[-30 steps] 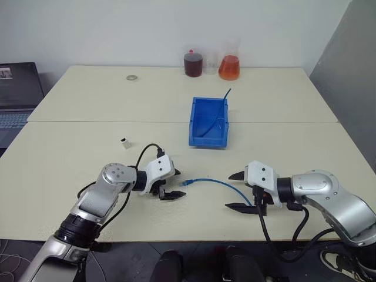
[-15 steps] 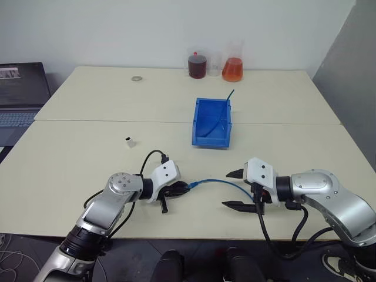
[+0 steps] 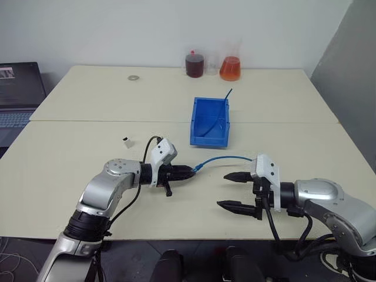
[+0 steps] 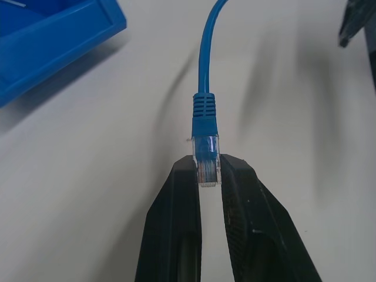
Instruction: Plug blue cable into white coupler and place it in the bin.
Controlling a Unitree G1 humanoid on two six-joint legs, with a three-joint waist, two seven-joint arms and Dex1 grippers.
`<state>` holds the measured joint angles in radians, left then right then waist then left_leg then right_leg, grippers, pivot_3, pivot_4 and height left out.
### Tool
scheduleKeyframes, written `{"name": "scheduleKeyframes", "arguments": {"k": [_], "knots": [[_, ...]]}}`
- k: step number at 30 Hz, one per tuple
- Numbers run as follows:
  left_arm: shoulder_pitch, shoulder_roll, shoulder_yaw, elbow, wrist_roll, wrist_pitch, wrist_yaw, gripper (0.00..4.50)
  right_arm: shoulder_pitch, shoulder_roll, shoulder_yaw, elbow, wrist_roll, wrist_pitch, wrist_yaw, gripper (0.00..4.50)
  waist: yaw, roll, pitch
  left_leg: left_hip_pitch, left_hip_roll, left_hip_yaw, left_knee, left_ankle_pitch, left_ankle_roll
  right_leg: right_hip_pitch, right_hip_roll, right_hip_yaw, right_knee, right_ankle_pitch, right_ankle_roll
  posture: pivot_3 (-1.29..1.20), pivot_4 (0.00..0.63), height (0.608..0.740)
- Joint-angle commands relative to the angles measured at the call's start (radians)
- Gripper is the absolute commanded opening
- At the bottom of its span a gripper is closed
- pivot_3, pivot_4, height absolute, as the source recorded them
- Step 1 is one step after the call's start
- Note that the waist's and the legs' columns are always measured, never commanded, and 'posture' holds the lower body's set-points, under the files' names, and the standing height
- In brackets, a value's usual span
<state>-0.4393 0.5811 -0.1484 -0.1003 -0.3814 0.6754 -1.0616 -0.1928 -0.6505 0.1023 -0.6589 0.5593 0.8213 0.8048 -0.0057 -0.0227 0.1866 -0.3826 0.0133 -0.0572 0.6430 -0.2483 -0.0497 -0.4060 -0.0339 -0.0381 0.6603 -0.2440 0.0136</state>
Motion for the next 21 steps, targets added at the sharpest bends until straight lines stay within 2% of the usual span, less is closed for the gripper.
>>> {"name": "scheduleKeyframes", "arguments": {"k": [1, 12, 21], "knots": [[-0.035, 0.023, 0.019, -0.037, -0.061, -0.006, -0.070, 0.22, -0.003, 0.066, -0.003, 0.068, 0.003, -0.042, -0.040, 4.08, -0.001, 0.000, 0.000, 0.000, 0.000, 0.000, 0.000, 0.000, 0.000, 0.000, 0.000, 0.000, 0.000, 0.000, 0.000, 0.00, 0.150, 0.740], [-0.071, 0.046, 0.071, -0.068, -0.176, 0.065, -0.097, 0.22, -0.083, 0.201, -0.031, 0.174, 0.087, -0.004, -0.083, 4.08, -0.003, 0.000, 0.000, 0.000, 0.000, 0.000, 0.000, 0.000, 0.000, 0.000, 0.001, 0.001, 0.000, 0.000, 0.000, 0.00, 0.150, 0.740], [-0.059, 0.089, 0.055, -0.097, -0.222, 0.101, -0.135, 0.22, -0.155, 0.244, -0.031, 0.192, 0.170, 0.046, -0.096, 4.08, -0.004, 0.000, 0.000, 0.000, 0.000, 0.000, 0.000, 0.000, 0.000, -0.001, 0.001, 0.001, 0.000, 0.000, 0.000, 0.00, 0.150, 0.740]]}}
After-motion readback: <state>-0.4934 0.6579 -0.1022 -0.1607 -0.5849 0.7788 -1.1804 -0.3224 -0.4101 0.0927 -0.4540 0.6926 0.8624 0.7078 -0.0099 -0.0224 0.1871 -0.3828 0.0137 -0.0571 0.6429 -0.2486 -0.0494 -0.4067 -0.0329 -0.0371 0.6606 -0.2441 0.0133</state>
